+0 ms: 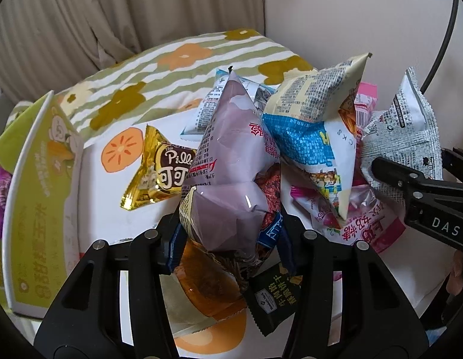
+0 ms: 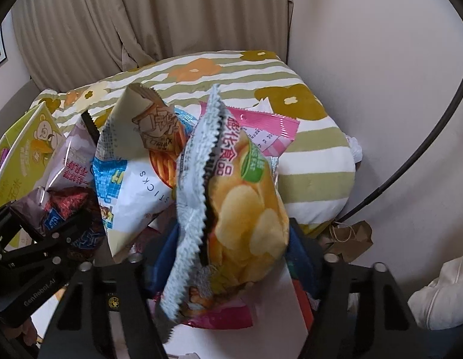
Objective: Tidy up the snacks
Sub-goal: 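Grasp the lavender bag with left tool while right tool grasps the potato chip bag, then carry the lavender bag with left tool while right tool carries the chip bag to the box, then release the lavender bag into the box with left tool while right tool drops the chip bag in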
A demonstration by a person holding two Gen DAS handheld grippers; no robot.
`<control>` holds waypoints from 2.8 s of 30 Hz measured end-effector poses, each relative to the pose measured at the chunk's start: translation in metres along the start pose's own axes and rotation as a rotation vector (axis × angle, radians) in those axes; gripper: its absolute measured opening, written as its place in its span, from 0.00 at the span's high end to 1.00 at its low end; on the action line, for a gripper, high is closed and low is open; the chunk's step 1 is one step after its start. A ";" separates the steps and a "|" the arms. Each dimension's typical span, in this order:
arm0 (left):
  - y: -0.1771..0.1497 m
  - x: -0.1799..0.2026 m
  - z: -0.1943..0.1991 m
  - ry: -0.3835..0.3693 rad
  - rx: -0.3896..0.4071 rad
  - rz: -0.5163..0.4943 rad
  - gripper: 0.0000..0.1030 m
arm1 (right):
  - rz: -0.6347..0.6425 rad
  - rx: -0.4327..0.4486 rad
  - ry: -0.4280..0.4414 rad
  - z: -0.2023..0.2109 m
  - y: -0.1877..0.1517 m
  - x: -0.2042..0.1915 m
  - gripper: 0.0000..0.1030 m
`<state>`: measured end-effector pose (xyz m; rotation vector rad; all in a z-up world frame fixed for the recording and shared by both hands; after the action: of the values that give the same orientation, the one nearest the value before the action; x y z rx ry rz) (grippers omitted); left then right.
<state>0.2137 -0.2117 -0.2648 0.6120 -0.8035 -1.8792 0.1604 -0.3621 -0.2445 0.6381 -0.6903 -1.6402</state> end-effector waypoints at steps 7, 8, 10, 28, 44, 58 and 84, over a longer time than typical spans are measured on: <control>0.007 -0.002 0.019 0.012 0.023 0.007 0.54 | -0.008 0.022 -0.005 0.019 0.006 -0.001 0.42; 0.009 -0.002 0.024 0.013 0.030 0.010 0.54 | -0.009 0.025 -0.004 0.023 0.008 -0.002 0.42; 0.013 -0.005 0.032 0.013 0.042 0.016 0.54 | -0.006 0.035 0.001 0.030 0.011 -0.003 0.42; 0.064 -0.104 0.146 0.061 0.162 0.099 0.55 | 0.117 0.207 0.114 0.121 0.084 -0.102 0.42; 0.030 -0.292 0.177 0.260 0.120 0.270 0.55 | 0.239 0.204 0.407 0.104 0.109 -0.283 0.42; -0.049 -0.362 0.141 0.250 -0.037 0.341 0.43 | 0.293 0.078 0.443 0.063 0.082 -0.363 0.42; -0.060 -0.380 0.160 0.300 -0.012 0.394 0.00 | 0.266 -0.044 0.518 0.028 0.061 -0.378 0.02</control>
<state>0.2207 0.1959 -0.1783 0.6559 -0.6590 -1.3943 0.2427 0.0047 -0.1661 0.8577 -0.3399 -1.1727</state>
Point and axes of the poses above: each gripper's, at about its wrist camera, not at the fingertips, and z roughly against the way its jaws point, x to its right, y to its top, the point moved 2 cm from there along -z, roughly the way its jaws point, and after that the axes turned 12 degrees about x, right-handed, at the moved point
